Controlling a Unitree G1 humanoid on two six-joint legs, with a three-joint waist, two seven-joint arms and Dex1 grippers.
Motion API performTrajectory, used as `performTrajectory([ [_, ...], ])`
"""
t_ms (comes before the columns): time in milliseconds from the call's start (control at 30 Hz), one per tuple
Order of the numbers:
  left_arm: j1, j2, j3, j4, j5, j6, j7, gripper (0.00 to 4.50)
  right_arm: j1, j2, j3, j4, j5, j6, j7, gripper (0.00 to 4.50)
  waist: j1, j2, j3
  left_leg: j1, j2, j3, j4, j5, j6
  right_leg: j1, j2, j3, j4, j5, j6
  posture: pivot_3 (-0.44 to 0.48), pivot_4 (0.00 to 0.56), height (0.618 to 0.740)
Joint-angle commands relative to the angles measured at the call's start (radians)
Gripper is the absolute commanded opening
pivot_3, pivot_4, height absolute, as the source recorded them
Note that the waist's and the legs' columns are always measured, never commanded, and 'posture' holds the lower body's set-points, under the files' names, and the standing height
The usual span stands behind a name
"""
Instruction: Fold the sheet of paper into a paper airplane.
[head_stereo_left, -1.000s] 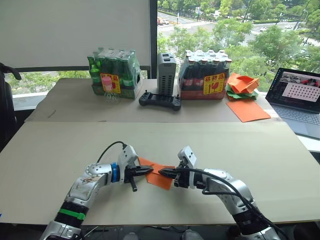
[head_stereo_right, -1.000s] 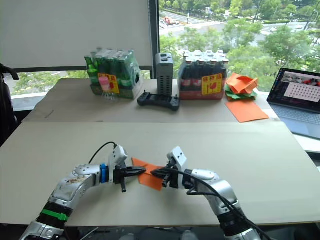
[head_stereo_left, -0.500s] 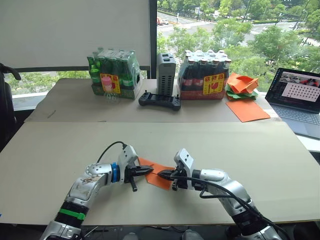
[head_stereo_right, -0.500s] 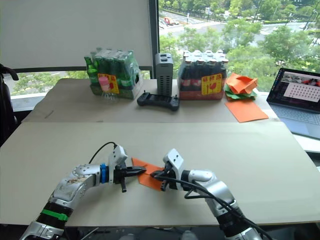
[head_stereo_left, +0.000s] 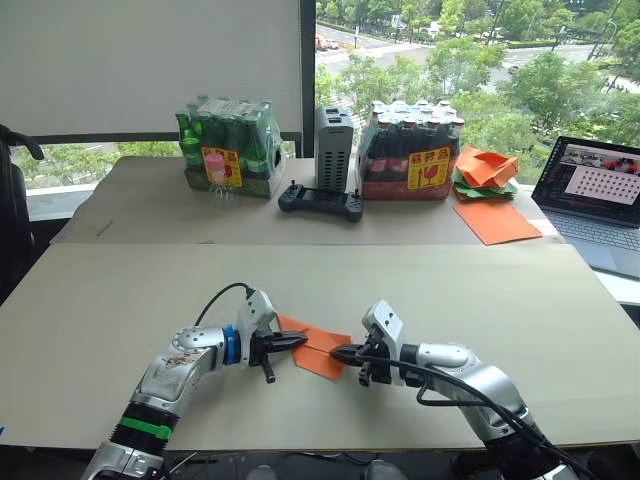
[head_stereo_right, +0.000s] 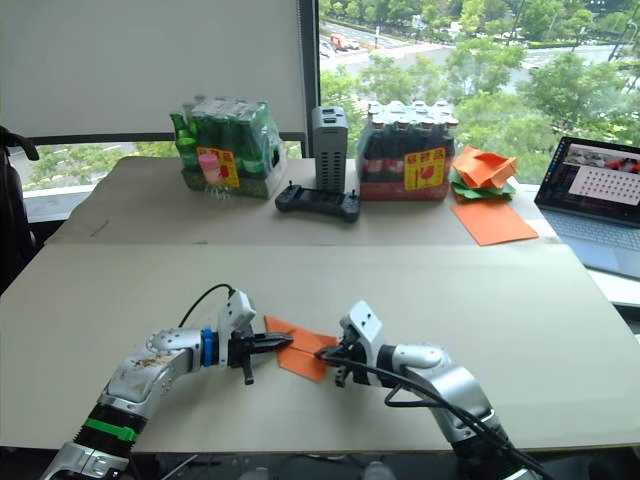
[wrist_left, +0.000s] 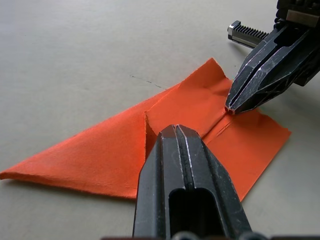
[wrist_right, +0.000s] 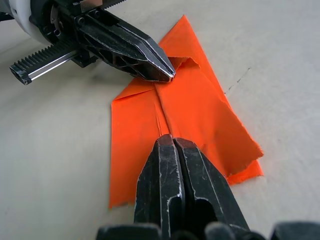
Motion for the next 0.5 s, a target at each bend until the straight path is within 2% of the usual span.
performTrajectory([
  [33, -0.004, -0.002, -0.008, 0.036, 0.017, 0.018, 0.012, 0.00, 0.054, -0.038, 0.008, 0.020, -0.009, 0.091, -0.028, 0.02, 0.003, 0.000, 0.000, 0.000, 0.000, 0.000, 0.000, 0.000, 0.000, 0.000, 0.000, 0.000, 0.000, 0.000, 0.000, 0.000, 0.150, 0.740],
  [333, -0.014, -0.009, -0.012, 0.049, 0.019, 0.012, 0.009, 0.00, 0.061, -0.047, -0.006, 0.009, 0.014, 0.134, -0.052, 0.02, 0.017, 0.000, 0.000, 0.000, 0.000, 0.000, 0.000, 0.000, 0.000, 0.001, 0.000, 0.000, -0.001, 0.000, 0.000, 0.000, 0.150, 0.740],
  [500, -0.019, -0.009, -0.012, 0.056, 0.019, 0.011, 0.008, 0.00, 0.035, -0.007, -0.056, 0.008, 0.067, 0.156, -0.062, 0.02, 0.017, 0.000, 0.000, 0.000, 0.000, 0.000, 0.000, 0.000, 0.000, 0.001, 0.000, 0.000, -0.001, 0.000, 0.000, 0.000, 0.150, 0.740],
])
